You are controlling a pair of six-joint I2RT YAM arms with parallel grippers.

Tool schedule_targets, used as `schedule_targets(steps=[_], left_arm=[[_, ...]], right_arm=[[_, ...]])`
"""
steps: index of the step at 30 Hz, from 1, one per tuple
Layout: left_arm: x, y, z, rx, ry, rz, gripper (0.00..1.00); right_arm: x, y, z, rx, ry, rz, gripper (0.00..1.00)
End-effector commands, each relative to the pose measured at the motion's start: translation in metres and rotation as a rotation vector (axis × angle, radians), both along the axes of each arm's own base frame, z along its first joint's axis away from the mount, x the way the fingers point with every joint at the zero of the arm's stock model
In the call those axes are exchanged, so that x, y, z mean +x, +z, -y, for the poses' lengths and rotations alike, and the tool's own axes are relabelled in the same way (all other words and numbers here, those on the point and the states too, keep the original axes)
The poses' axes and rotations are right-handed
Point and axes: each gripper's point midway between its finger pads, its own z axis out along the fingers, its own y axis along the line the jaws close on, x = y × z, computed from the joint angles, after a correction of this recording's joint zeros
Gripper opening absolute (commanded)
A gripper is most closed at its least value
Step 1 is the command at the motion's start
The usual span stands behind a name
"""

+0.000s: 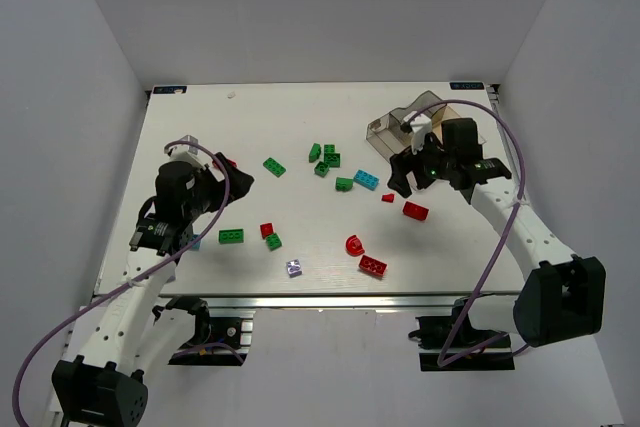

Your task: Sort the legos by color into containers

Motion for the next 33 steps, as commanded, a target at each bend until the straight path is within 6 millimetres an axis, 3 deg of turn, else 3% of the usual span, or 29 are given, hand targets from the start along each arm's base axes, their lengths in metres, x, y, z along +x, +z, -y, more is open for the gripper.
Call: schedule_targets(steps=[1,4,11,12,15,16,18,19,21,22,24,25,26,29,33], left_arm=[[0.002,0.006,0.005,-0.013,-0.025,0.026,0.98],[0.007,0.008,0.008,-0.010,-0.037,0.029,0.98],[0.012,0.007,0.009,-0.007,-0.044,0.031,0.98],[0.011,0.003,0.009,-0.005,-0.040,0.021,0.98],[0.010,0.005,0.008,-0.012,-0.034,0.030,0.94],[0.007,0.004,0.008,-0.017,-0.034,0.030,0.88],[0.006,0.004,0.009,-0.026,-0.033,0.035,0.75],[0.004,-0.001,0.009,-0.033,-0.033,0.025,0.55],[0.002,-0.005,0.012,-0.044,-0.045,0.016,0.43],[0.001,-0.007,0.013,-0.047,-0.050,0.010,0.44],[0.000,-0.009,0.014,-0.049,-0.057,-0.003,0.60],[0.001,-0.010,0.014,-0.047,-0.057,-0.007,0.78],[0.001,-0.011,0.014,-0.043,-0.056,-0.015,0.83],[0.001,-0.012,0.013,-0.038,-0.058,-0.023,0.90],[-0.001,-0.014,0.013,-0.040,-0.057,-0.029,0.91]], right_arm=[[0.022,0.021,0.010,0.026,-0.148,0.043,0.90],[0.019,0.023,0.007,0.007,-0.061,0.096,0.89],[-0.016,0.004,-0.001,-0.067,0.242,0.184,0.87],[-0.026,-0.008,-0.001,-0.072,0.275,0.161,0.84],[-0.038,-0.025,0.003,-0.135,0.364,0.188,0.61],[-0.041,-0.031,0.006,-0.151,0.377,0.176,0.49],[-0.042,-0.040,0.013,-0.204,0.396,0.163,0.44],[-0.047,-0.047,0.016,-0.220,0.405,0.117,0.47],[-0.048,-0.060,0.023,-0.267,0.404,0.056,0.66],[-0.052,-0.067,0.027,-0.283,0.404,0.014,0.88],[-0.048,-0.082,0.037,-0.339,0.357,-0.033,0.89],[-0.048,-0.090,0.041,-0.356,0.341,-0.048,0.89],[-0.040,-0.093,0.047,-0.394,0.315,-0.029,0.89],[-0.028,-0.106,0.054,-0.441,0.279,-0.031,0.89],[-0.012,-0.120,0.059,-0.485,0.249,-0.048,0.89]])
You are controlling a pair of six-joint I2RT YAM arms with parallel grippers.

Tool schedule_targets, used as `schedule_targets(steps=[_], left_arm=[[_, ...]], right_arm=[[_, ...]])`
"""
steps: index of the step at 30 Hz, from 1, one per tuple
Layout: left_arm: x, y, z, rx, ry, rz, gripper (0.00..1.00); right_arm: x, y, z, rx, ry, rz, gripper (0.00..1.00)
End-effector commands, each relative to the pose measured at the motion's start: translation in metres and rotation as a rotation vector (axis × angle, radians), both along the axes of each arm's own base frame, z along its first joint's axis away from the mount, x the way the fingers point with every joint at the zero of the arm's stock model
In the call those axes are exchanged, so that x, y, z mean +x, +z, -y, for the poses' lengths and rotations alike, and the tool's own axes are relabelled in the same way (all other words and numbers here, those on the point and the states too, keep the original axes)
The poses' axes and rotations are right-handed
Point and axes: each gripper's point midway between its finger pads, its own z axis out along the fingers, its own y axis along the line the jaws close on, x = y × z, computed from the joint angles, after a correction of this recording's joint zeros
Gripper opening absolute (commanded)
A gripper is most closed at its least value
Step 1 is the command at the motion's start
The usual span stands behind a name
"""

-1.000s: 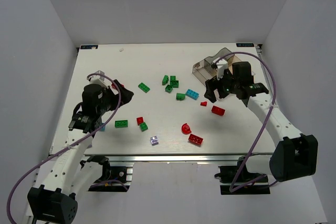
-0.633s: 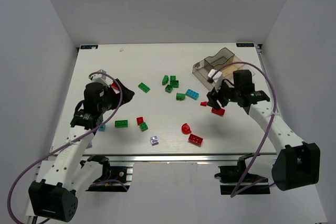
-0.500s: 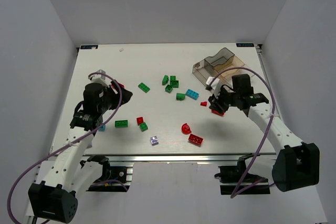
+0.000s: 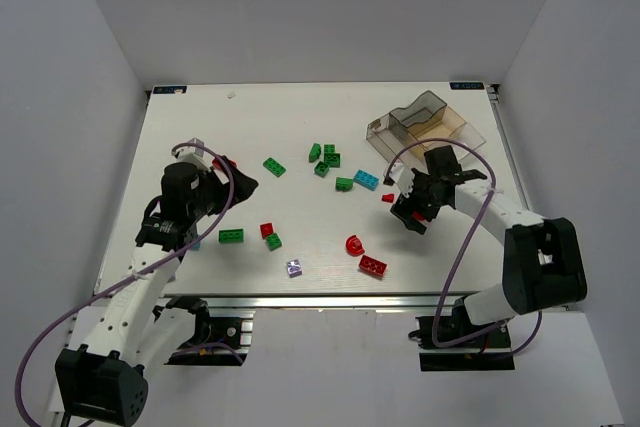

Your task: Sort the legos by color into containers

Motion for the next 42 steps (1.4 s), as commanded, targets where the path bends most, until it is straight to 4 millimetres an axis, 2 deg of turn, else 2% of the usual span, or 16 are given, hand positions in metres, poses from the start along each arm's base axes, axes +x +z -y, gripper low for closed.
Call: schedule_targets(steps=[1,6,9,12,13,14,16,19,20,22,23,26,31,34,35,42], left_arm=[[-0.003,0.003,0.002,-0.005,-0.014,0.005,0.91],[-0.008,0.001,0.001,-0.011,-0.005,0.000,0.91],[-0.013,-0.002,0.000,-0.011,-0.003,-0.013,0.91],[-0.017,-0.003,-0.001,-0.011,-0.001,-0.026,0.88],[-0.018,-0.004,-0.002,-0.010,0.004,-0.036,0.86],[-0.020,-0.002,-0.002,-0.011,0.004,-0.031,0.85],[-0.022,-0.004,-0.002,-0.016,0.009,-0.043,0.83],[-0.025,-0.006,-0.002,-0.029,0.013,-0.056,0.76],[-0.026,-0.007,-0.002,-0.032,0.015,-0.064,0.74],[-0.028,-0.010,-0.001,-0.039,0.019,-0.076,0.71],[-0.028,-0.012,-0.001,-0.040,0.021,-0.083,0.70],[-0.029,-0.018,-0.002,-0.040,0.030,-0.114,0.70],[-0.033,-0.036,-0.005,-0.025,0.049,-0.187,0.81],[-0.033,-0.039,-0.004,-0.028,0.048,-0.202,0.84],[-0.033,-0.040,-0.003,-0.028,0.044,-0.206,0.84],[-0.032,-0.040,0.000,-0.027,0.028,-0.226,0.86]], right_arm=[[0.026,-0.003,0.008,-0.062,-0.030,0.063,0.89],[0.031,-0.020,0.008,-0.083,-0.022,0.028,0.88],[0.029,-0.030,0.005,-0.079,-0.003,-0.015,0.78],[0.025,-0.032,0.000,-0.056,0.010,-0.084,0.53],[0.022,-0.032,-0.002,-0.050,0.022,-0.103,0.36],[0.014,-0.031,-0.006,-0.027,0.039,-0.141,0.29],[0.013,-0.020,-0.013,0.007,0.073,-0.135,0.11],[0.004,0.012,-0.035,0.128,0.158,-0.130,0.00],[0.010,0.036,-0.049,0.203,0.187,-0.100,0.00],[0.018,0.062,-0.059,0.267,0.133,-0.089,0.00],[0.037,0.085,-0.062,0.286,0.090,-0.032,0.00],[0.086,0.115,-0.057,0.301,-0.137,0.054,0.00],[0.139,0.125,-0.043,0.295,-0.354,0.136,0.00],[0.162,0.116,-0.031,0.236,-0.426,0.168,0.00],[0.170,0.103,-0.026,0.205,-0.445,0.160,0.03],[0.209,0.083,-0.020,0.157,-0.461,0.178,0.21]])
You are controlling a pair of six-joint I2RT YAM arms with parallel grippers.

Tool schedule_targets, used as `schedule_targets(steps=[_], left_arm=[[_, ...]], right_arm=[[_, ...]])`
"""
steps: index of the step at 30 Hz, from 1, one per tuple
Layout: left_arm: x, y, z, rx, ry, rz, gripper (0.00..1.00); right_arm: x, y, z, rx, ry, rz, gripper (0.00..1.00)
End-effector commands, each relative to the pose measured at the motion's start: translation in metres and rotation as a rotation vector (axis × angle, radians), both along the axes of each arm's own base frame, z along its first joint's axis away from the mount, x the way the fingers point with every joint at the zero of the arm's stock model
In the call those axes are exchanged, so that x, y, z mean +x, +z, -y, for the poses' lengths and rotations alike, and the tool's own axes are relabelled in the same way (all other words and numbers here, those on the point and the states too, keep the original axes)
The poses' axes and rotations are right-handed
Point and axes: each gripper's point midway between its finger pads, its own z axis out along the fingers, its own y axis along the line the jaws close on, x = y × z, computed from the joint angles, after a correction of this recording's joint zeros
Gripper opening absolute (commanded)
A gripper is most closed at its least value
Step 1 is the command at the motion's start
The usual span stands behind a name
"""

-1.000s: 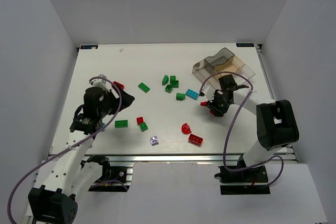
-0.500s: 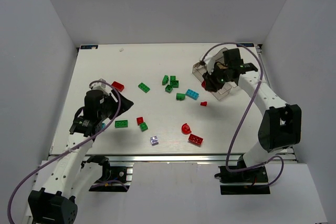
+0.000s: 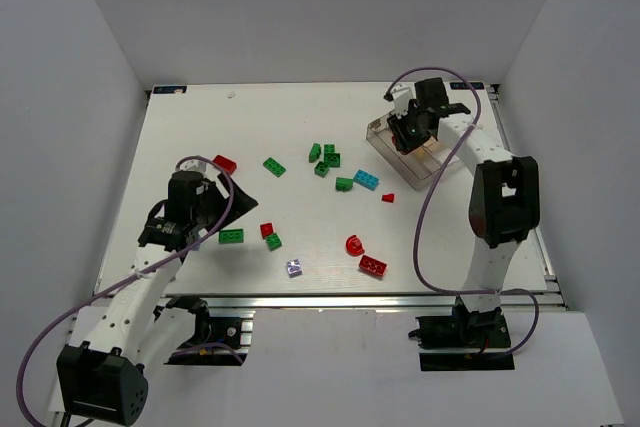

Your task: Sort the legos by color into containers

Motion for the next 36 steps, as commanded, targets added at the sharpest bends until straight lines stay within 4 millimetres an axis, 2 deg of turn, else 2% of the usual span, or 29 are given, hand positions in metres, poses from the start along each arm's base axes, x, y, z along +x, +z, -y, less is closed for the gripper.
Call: schedule_targets(steps=[1,5,9,14,16,17,18,19,20,21,22,24,25,26,27,28,29,30,31,32,33,35,36], left_arm=[[-0.002,0.004,0.001,0.000,-0.010,-0.009,0.86],[-0.003,0.005,-0.001,0.011,0.001,-0.009,0.86],[-0.001,0.006,-0.001,0.010,0.001,-0.011,0.86],[0.006,0.005,-0.002,0.024,0.009,-0.020,0.85],[0.009,0.004,-0.001,0.026,0.004,-0.027,0.80],[0.009,0.004,0.002,0.025,-0.010,-0.028,0.78],[0.011,0.005,0.004,0.023,-0.015,-0.025,0.74],[0.013,0.005,0.004,0.026,-0.017,-0.027,0.65],[0.014,0.000,0.005,0.026,-0.020,-0.050,0.60],[0.016,-0.003,0.006,0.029,-0.024,-0.062,0.53],[0.018,-0.002,0.007,0.027,-0.030,-0.068,0.43],[0.018,-0.019,0.010,0.049,-0.047,-0.146,0.38],[0.021,-0.018,0.010,0.060,-0.050,-0.162,0.38],[0.019,-0.023,0.015,0.077,-0.072,-0.193,0.40],[0.014,-0.041,0.013,0.116,-0.074,-0.282,0.45],[0.013,-0.046,0.014,0.132,-0.079,-0.315,0.51],[0.012,-0.047,0.021,0.153,-0.105,-0.336,0.62],[0.006,-0.060,0.023,0.181,-0.122,-0.407,0.64],[0.007,-0.064,0.024,0.208,-0.123,-0.421,0.66],[0.008,-0.063,0.028,0.223,-0.134,-0.421,0.71],[0.004,-0.071,0.034,0.249,-0.151,-0.453,0.73],[0.004,-0.076,0.034,0.297,-0.148,-0.475,0.74],[0.003,-0.076,0.041,0.307,-0.166,-0.480,0.74]], right_arm=[[0.033,0.028,0.007,-0.010,-0.052,0.106,0.24],[0.042,0.014,0.011,-0.027,-0.048,0.094,0.38],[0.045,0.011,0.010,-0.022,-0.029,0.085,0.61],[0.044,0.031,0.004,0.021,-0.008,0.108,0.63],[0.040,0.039,-0.002,0.050,0.017,0.109,0.63],[0.036,0.051,-0.004,0.063,0.045,0.126,0.63],[0.030,0.055,-0.009,0.084,0.088,0.123,0.61],[0.017,0.063,-0.025,0.158,0.191,0.118,0.60],[0.001,0.080,-0.030,0.168,0.298,0.153,0.58],[-0.019,0.074,-0.038,0.211,0.386,0.133,0.56],[-0.046,0.096,-0.056,0.308,0.517,0.167,0.54],[-0.078,0.094,-0.067,0.343,0.674,0.199,0.48],[-0.109,0.091,-0.076,0.412,0.746,0.182,0.44],[-0.118,0.089,-0.079,0.428,0.770,0.192,0.42],[-0.125,0.085,-0.080,0.445,0.760,0.171,0.46],[-0.135,0.076,-0.080,0.439,0.749,0.151,0.52],[-0.139,0.073,-0.082,0.435,0.742,0.144,0.57],[-0.137,0.071,-0.082,0.430,0.728,0.154,0.68],[-0.140,0.067,-0.079,0.416,0.694,0.139,0.71],[-0.141,0.065,-0.079,0.410,0.686,0.136,0.72],[-0.139,0.064,-0.079,0.400,0.676,0.142,0.72],[-0.139,0.063,-0.077,0.392,0.655,0.138,0.72],[-0.139,0.063,-0.076,0.387,0.649,0.142,0.72]])
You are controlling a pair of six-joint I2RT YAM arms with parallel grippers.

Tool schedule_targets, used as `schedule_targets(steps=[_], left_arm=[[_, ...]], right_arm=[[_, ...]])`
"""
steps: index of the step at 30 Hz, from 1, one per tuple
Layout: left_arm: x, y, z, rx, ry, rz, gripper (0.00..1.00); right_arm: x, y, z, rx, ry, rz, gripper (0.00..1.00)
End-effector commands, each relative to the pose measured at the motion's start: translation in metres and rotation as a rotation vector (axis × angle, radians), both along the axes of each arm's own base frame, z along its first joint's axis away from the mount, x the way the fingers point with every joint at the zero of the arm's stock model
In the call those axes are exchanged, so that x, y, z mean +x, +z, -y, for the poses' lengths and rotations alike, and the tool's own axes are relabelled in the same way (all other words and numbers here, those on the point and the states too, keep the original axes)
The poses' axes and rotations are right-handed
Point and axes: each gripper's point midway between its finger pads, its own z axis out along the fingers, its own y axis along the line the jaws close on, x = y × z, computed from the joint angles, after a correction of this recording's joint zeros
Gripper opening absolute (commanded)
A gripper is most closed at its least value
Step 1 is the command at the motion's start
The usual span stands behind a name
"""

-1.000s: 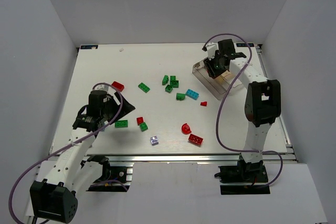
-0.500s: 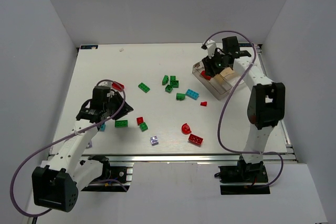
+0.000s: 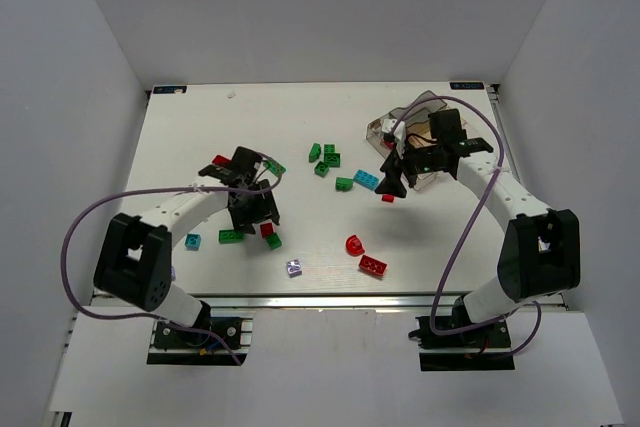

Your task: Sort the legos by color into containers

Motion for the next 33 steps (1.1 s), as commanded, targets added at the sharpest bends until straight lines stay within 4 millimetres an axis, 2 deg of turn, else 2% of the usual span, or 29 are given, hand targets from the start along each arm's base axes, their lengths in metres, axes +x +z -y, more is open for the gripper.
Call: schedule_targets(steps=[1,4,10,15,23,27,31,33], left_arm=[[0.001,0.003,0.000,0.102,-0.016,-0.008,0.74],[0.001,-0.006,0.007,0.151,-0.040,-0.032,0.72],[-0.001,-0.022,0.005,0.243,-0.047,-0.048,0.63],[-0.001,-0.031,0.001,0.284,-0.041,-0.051,0.61],[0.016,-0.025,0.001,0.302,-0.034,0.010,0.51],[0.020,-0.025,0.003,0.299,-0.034,0.023,0.36],[0.033,-0.005,0.012,0.257,-0.033,0.083,0.19],[0.046,0.016,0.024,0.205,-0.059,0.151,0.12]], right_arm=[[0.010,0.012,0.000,0.015,-0.032,0.062,0.72],[0.012,0.012,0.002,0.012,-0.051,0.056,0.72],[0.011,0.015,0.004,0.011,-0.066,0.061,0.72],[0.006,0.012,0.006,0.006,-0.067,0.056,0.72],[-0.006,0.008,0.008,0.004,-0.065,0.042,0.72],[-0.008,0.007,0.009,0.001,-0.065,0.040,0.72],[-0.012,0.008,0.010,0.000,-0.060,0.043,0.69],[-0.012,0.008,0.012,-0.008,-0.100,0.040,0.60]])
